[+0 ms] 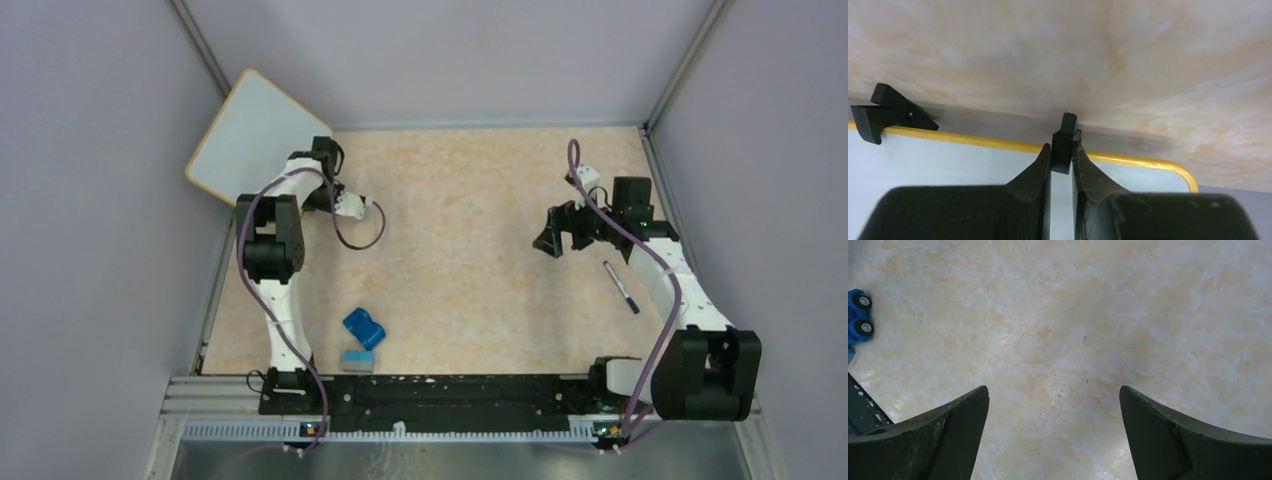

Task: Write a sentence on the whiteboard
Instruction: Move the whiteboard to the center of the board.

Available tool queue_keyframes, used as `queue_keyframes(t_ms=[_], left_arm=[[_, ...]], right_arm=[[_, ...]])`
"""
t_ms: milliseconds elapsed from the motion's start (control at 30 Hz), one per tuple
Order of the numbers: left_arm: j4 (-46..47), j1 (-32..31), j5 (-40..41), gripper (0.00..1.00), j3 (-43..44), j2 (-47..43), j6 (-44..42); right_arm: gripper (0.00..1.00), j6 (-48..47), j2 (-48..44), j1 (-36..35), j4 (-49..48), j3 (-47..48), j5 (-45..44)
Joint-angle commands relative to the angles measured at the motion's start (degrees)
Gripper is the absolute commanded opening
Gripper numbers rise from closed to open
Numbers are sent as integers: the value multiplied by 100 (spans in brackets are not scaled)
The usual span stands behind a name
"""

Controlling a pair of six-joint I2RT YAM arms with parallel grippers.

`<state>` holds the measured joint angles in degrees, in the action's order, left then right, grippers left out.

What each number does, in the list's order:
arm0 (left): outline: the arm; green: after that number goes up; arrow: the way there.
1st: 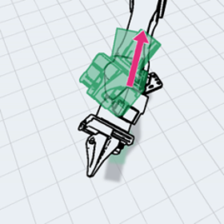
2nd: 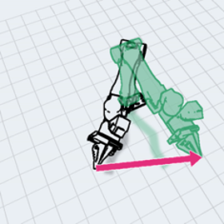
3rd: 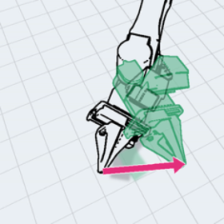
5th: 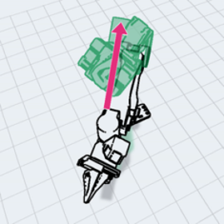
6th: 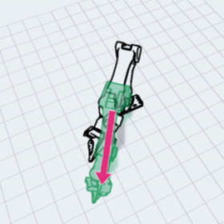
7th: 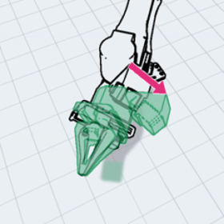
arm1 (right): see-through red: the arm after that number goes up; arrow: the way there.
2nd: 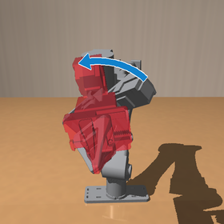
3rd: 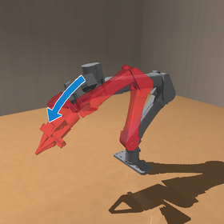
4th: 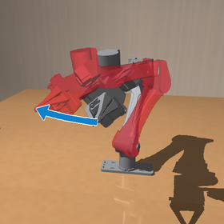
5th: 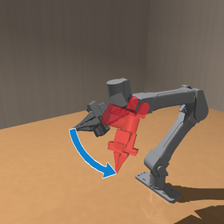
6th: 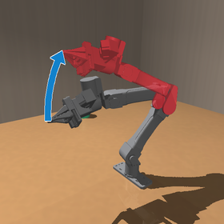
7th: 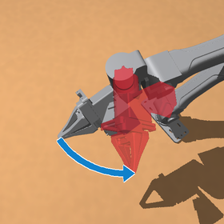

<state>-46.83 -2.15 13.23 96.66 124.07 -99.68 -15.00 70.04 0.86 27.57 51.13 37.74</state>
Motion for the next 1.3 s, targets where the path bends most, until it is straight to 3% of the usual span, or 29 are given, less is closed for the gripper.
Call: queue_keyframes(t_ms=[0,300,933,1267], left_arm=[[-165,-468,-236,0,-252,-449,164],[-386,-1453,-193,0,-460,-742,774],[-1770,-4678,-256,0,-177,-733,3266],[-2193,-6060,-360,0,-390,-769,4262]], right_arm=[[99,-88,-49,-7,-68,274,165],[99,99,-187,10,-162,321,-116],[99,340,-620,804,-152,444,446],[99,387,-725,1144,-9,613,848]])
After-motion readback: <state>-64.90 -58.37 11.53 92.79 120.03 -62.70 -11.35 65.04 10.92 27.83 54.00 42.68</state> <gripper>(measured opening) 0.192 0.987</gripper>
